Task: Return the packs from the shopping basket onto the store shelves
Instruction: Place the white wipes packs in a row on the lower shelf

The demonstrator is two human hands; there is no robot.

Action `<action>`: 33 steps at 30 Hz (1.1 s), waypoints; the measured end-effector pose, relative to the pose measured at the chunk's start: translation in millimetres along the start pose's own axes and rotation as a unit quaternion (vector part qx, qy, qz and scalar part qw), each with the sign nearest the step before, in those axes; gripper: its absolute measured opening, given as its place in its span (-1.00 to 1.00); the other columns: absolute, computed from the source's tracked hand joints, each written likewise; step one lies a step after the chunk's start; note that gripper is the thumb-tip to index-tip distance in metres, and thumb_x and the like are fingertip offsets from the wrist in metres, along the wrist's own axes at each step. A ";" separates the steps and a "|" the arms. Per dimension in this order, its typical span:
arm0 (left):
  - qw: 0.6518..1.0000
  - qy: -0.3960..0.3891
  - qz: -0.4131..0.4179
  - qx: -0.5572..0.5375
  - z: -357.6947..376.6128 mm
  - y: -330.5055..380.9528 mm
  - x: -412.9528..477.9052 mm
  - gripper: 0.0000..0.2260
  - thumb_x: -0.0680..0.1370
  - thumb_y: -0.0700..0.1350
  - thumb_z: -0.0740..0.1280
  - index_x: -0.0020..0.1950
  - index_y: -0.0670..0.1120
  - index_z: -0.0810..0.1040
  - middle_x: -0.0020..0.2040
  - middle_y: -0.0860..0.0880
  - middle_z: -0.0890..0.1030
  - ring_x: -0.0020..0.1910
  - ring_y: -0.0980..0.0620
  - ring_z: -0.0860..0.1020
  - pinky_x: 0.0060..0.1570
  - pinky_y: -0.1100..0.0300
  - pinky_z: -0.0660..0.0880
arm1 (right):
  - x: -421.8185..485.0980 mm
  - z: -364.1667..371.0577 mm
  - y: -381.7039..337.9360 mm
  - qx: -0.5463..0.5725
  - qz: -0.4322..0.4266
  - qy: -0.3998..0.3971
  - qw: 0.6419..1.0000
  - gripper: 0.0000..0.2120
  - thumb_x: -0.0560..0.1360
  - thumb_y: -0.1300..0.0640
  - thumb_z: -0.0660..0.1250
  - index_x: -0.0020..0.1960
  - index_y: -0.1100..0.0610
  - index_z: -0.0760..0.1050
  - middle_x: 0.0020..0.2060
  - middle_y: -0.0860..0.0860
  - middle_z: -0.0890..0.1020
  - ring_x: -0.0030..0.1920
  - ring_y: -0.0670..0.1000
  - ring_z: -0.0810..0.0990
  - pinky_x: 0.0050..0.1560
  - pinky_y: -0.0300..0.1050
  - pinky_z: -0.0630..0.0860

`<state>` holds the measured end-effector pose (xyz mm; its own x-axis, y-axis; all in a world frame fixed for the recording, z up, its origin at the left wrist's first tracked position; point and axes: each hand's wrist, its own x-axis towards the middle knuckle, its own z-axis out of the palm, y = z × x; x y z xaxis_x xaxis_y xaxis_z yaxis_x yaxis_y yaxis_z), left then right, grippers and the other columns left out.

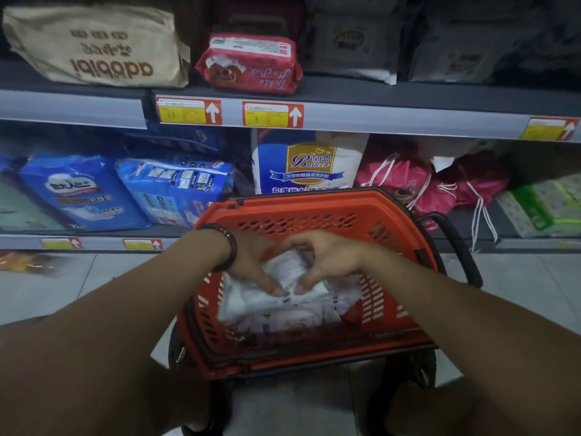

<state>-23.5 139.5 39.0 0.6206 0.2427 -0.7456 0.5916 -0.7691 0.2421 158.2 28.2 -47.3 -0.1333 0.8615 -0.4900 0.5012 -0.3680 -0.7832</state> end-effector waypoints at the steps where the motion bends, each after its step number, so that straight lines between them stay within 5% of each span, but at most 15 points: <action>1: 1.000 0.003 -0.017 -0.004 -0.7 -6.7 1.0 -0.26 0.39 0.35 0.51 0.45 -0.01 0.49 0.39 0.02 0.56 0.33 -0.03 0.54 0.26 0.20 0.44 | 7.4 7.6 1.4 0.078 0.003 -0.001 0.997 -0.40 0.28 0.08 0.71 0.25 -0.20 0.62 0.28 -0.06 0.66 0.31 0.00 0.63 0.30 0.00 0.62; 3: 0.998 -0.001 -0.060 0.014 -3.4 -24.2 4.6 -0.33 0.30 0.41 0.53 0.19 -0.05 0.69 0.15 0.00 0.69 0.12 -0.04 0.64 0.17 0.09 0.59 | 24.1 23.9 9.1 0.253 0.044 -0.012 0.966 -0.65 0.43 -0.02 0.58 0.20 -0.10 0.66 0.21 -0.01 0.69 0.25 0.05 0.63 0.21 0.03 0.60; 5: 0.994 -0.027 -0.092 0.049 -4.8 -39.2 6.2 -0.36 0.27 0.40 0.55 0.12 -0.05 0.72 0.07 0.00 0.71 0.07 -0.06 0.66 0.14 0.03 0.63 | 42.1 44.1 26.1 0.315 0.144 0.022 0.938 -0.74 0.59 -0.09 0.40 0.14 0.08 0.65 0.08 0.09 0.72 0.08 0.12 0.67 0.09 0.05 0.56; 7: 0.989 -0.052 -0.123 0.071 -4.2 -50.1 7.2 -0.18 0.23 0.40 0.57 0.34 -0.06 0.61 0.25 0.00 0.64 0.20 -0.08 0.62 0.22 0.03 0.59 | 56.7 58.8 46.2 0.136 0.208 0.053 0.967 -0.76 0.62 -0.03 0.39 0.03 0.16 0.63 -0.06 0.15 0.69 -0.09 0.16 0.65 -0.05 0.02 0.56; 10: 0.985 -0.071 -0.145 0.056 -6.3 -60.6 12.4 0.01 0.15 0.43 0.56 0.49 -0.04 0.45 0.39 -0.01 0.53 0.28 -0.09 0.56 0.24 0.00 0.57 | 64.7 88.1 70.3 -0.203 0.191 -0.053 0.959 -0.54 0.51 -0.05 0.54 0.29 0.18 0.58 0.18 0.15 0.64 0.15 0.19 0.63 0.10 -0.02 0.57; 14: 0.989 -0.027 -0.138 0.051 -17.2 -60.0 11.1 -0.46 0.45 0.16 0.54 0.32 -0.06 0.53 0.12 -0.01 0.56 0.07 -0.05 0.58 -0.02 0.13 0.54 | 63.5 105.3 90.7 -0.302 0.156 -0.062 0.938 -0.45 0.47 -0.12 0.53 0.35 0.11 0.52 0.22 0.14 0.62 0.20 0.22 0.63 0.18 -0.01 0.57; 18: 0.987 -0.018 -0.149 0.062 -24.9 -59.6 12.0 -0.52 0.48 0.12 0.52 0.29 -0.10 0.56 0.19 -0.05 0.60 0.11 -0.07 0.62 0.05 0.07 0.61 | 65.0 102.1 94.3 -0.348 0.179 -0.133 0.911 -0.49 0.59 -0.20 0.34 0.41 0.10 0.54 0.22 0.19 0.63 0.20 0.24 0.62 0.26 0.06 0.57; 21: 0.986 -0.015 -0.157 0.047 -29.6 -55.1 6.8 -0.28 0.45 0.12 0.56 0.48 -0.16 0.39 0.35 -0.10 0.53 0.22 -0.10 0.60 0.08 0.06 0.61 | 55.3 82.5 69.3 -0.277 0.189 -0.119 0.934 -0.31 0.48 -0.32 0.45 0.45 0.07 0.51 0.18 0.12 0.61 0.16 0.20 0.61 0.14 -0.03 0.58; 25: 0.990 0.032 -0.135 0.036 -36.6 -42.5 -7.5 -0.34 0.46 0.11 0.55 0.46 -0.11 0.43 0.38 -0.07 0.52 0.26 -0.10 0.57 0.08 0.11 0.56 | 24.2 25.7 23.8 -0.083 0.194 0.018 0.977 -0.64 0.51 -0.20 0.52 0.01 0.10 0.62 -0.29 -0.07 0.60 -0.31 -0.05 0.56 -0.35 -0.26 0.42; 27: 0.990 0.072 -0.123 0.004 -41.0 -40.7 -14.5 -0.47 0.45 0.08 0.55 0.34 -0.10 0.54 0.24 -0.06 0.61 0.12 -0.08 0.63 0.01 0.11 0.62 | 5.0 -3.6 5.1 0.015 0.161 0.095 0.982 -0.64 0.52 -0.14 0.54 -0.12 0.18 0.67 -0.36 -0.01 0.68 -0.37 -0.06 0.58 -0.28 -0.21 0.46; 29: 0.985 0.123 -0.114 -0.046 -46.2 -40.4 -21.1 -0.58 0.48 0.02 0.51 0.26 -0.12 0.56 0.14 -0.08 0.63 0.04 -0.09 0.64 0.00 0.07 0.64 | -17.4 -29.2 -11.2 0.115 0.132 0.143 0.974 -0.66 0.56 -0.03 0.51 -0.03 0.29 0.72 -0.14 0.16 0.78 -0.19 0.05 0.69 -0.06 -0.05 0.57; 33: 0.937 0.265 -0.097 -0.205 -51.4 -33.6 -26.2 -0.53 0.50 -0.04 0.47 0.30 -0.14 0.35 0.16 -0.12 0.56 0.09 -0.16 0.56 0.00 0.06 0.50 | -70.9 -63.6 -46.5 0.270 0.034 0.213 0.938 -0.78 0.67 0.14 0.33 0.00 0.26 0.68 -0.13 0.14 0.78 -0.25 0.02 0.74 -0.18 -0.12 0.68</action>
<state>-33.2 189.4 82.3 0.5846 0.6979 -0.4137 0.8007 -0.4140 0.4329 198.7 6.4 48.2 0.2944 0.8488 -0.4392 -0.0263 -0.4522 -0.8915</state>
